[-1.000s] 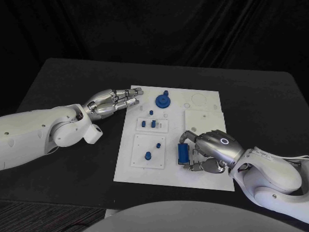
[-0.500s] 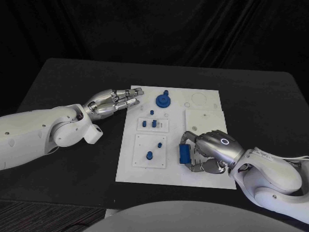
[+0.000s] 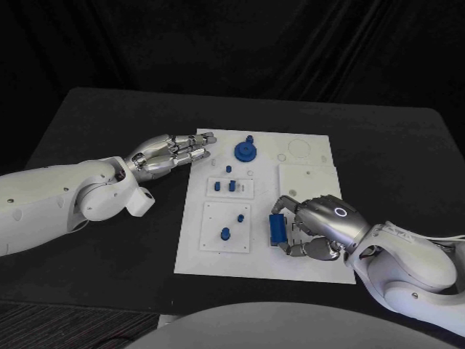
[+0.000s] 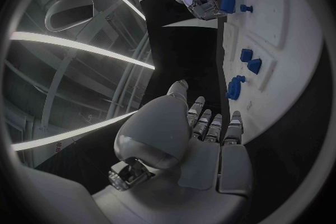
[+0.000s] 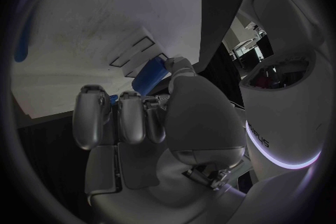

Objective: Assemble the parts on the task board

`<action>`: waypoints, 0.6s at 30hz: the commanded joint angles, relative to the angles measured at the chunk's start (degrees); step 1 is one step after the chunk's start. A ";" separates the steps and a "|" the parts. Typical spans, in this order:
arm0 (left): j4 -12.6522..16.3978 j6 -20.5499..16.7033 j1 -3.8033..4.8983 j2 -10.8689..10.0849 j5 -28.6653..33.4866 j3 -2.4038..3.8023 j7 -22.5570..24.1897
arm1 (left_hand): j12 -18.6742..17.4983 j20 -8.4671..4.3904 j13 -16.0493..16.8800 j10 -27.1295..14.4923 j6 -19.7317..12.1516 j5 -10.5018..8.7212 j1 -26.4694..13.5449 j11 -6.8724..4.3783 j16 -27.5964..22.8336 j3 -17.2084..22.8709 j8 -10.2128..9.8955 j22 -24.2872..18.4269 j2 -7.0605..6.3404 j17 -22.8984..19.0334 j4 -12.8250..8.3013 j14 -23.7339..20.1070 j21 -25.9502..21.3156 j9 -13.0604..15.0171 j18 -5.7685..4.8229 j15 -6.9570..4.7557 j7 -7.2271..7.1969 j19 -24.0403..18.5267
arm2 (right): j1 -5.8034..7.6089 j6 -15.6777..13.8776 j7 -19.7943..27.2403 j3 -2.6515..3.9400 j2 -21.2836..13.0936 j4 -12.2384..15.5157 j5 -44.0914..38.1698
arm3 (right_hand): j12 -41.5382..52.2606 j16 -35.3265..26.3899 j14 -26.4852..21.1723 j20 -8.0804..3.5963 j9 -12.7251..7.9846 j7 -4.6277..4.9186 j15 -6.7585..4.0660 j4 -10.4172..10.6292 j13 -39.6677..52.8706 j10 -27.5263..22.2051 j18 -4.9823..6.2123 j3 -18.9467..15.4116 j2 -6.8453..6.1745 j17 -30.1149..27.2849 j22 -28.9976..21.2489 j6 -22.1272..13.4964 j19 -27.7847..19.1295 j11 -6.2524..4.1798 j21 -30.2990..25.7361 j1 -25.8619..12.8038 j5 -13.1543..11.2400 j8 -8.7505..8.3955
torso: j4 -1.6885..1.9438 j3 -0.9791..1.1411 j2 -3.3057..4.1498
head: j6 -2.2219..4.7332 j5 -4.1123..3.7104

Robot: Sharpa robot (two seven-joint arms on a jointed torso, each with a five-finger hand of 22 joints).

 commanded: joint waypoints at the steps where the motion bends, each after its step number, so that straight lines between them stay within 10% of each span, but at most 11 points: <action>1: 0.02 1.02 -0.10 0.09 0.08 0.04 0.44 | 0.18 0.14 0.05 0.13 0.10 0.18 0.14 0.23 0.28 0.15 0.34 0.05 0.26 0.06 0.32 -0.08 0.31 0.06 0.73 0.51 0.37 0.16 | -0.04 -1.53 0.27 0.02 -0.15 0.40 1.59 | 0.30 0.17 2.93 -0.28 14.21 -1.59 -0.42 0.51 15.09 6.15 0.44 1.10 0.48 0.11 11.54 5.33 2.27 -0.39 0.29 -2.68 1.47 -0.84 | -0.01 -0.01 0.03 | 0.00 -0.04; 18: 0.01 1.08 -0.12 0.07 0.08 0.04 0.26 | 0.20 0.17 0.06 0.14 0.12 0.20 0.16 0.24 0.29 0.17 0.35 0.07 0.27 0.07 0.33 -0.06 0.33 0.06 0.72 0.55 0.37 0.19 | -0.04 0.63 -0.72 0.02 -0.74 1.14 4.38 | 0.30 0.25 2.96 -0.47 13.59 -1.91 -0.67 0.54 15.09 6.15 0.42 2.89 0.82 0.26 11.55 7.34 2.29 -0.67 0.40 -8.72 5.22 -2.88 | 0.03 -0.01 0.00 | 0.00 -0.23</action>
